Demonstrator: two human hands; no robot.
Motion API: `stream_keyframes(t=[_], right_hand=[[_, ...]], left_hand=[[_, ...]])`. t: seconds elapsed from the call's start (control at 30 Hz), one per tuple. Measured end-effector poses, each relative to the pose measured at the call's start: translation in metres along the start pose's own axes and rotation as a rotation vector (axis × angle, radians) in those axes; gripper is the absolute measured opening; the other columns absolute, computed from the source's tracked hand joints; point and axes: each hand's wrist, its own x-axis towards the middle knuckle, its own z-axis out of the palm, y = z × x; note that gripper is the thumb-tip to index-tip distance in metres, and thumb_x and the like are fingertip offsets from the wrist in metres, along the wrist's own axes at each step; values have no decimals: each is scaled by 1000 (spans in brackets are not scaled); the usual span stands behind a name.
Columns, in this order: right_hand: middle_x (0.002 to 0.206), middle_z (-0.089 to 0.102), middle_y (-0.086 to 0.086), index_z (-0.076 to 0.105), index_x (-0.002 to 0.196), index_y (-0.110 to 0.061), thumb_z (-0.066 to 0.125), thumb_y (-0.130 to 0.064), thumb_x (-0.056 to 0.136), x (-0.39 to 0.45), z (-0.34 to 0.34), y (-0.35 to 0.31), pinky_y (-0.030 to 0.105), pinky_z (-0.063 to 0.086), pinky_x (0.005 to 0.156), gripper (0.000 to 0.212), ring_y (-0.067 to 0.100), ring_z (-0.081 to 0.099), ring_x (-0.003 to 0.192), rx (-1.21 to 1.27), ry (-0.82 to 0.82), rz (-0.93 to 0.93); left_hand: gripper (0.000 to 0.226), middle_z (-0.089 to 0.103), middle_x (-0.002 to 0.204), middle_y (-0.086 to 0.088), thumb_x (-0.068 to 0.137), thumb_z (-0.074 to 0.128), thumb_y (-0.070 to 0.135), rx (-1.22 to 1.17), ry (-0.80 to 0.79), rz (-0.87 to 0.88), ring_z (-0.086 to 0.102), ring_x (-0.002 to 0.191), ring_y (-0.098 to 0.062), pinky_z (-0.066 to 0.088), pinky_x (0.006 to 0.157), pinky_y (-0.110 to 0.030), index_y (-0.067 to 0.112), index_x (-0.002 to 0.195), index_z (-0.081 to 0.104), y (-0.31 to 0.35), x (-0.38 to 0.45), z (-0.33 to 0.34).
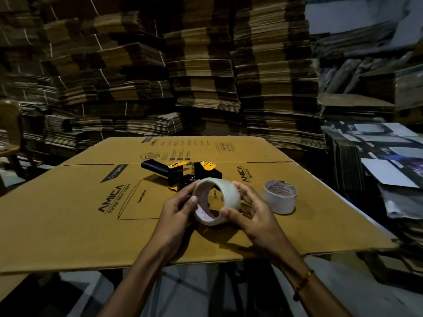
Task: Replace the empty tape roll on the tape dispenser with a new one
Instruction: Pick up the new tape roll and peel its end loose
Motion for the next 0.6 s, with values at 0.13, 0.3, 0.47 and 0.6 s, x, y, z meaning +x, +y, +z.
stream_keyframes(t=[0.13,0.3,0.47,0.6], right_hand=[[142,51,-14,42,145,-38,84,-42,75,0,2,2,36,57,94,82,11,61,122,-44,-67,-14],[138,55,-4,43,147,-34,81,-24,77,0,-1,0,34,58,88,80,13,63,118,46,-170,5],[129,61,0,50,139,-31,80,-33,82,2,-3,-2,34,61,81,65,14,67,108,66,-69,14],[120,68,5,59,125,-34,69,-38,79,10,-9,2,44,60,79,47,21,71,101,241,77,129]], left_hand=[[36,69,126,-9,102,45,1,103,-1,-6,63,119,-30,50,101,-56,17,126,67,-6,3,0],[32,71,116,-3,100,51,5,308,69,16,66,110,-27,52,95,-60,23,120,68,-7,2,1],[15,67,100,-5,101,53,16,291,66,76,69,93,-28,61,67,-38,19,115,58,3,-7,8],[32,67,106,-12,93,62,46,314,-152,98,71,95,-32,61,74,-45,15,103,61,3,-12,8]])
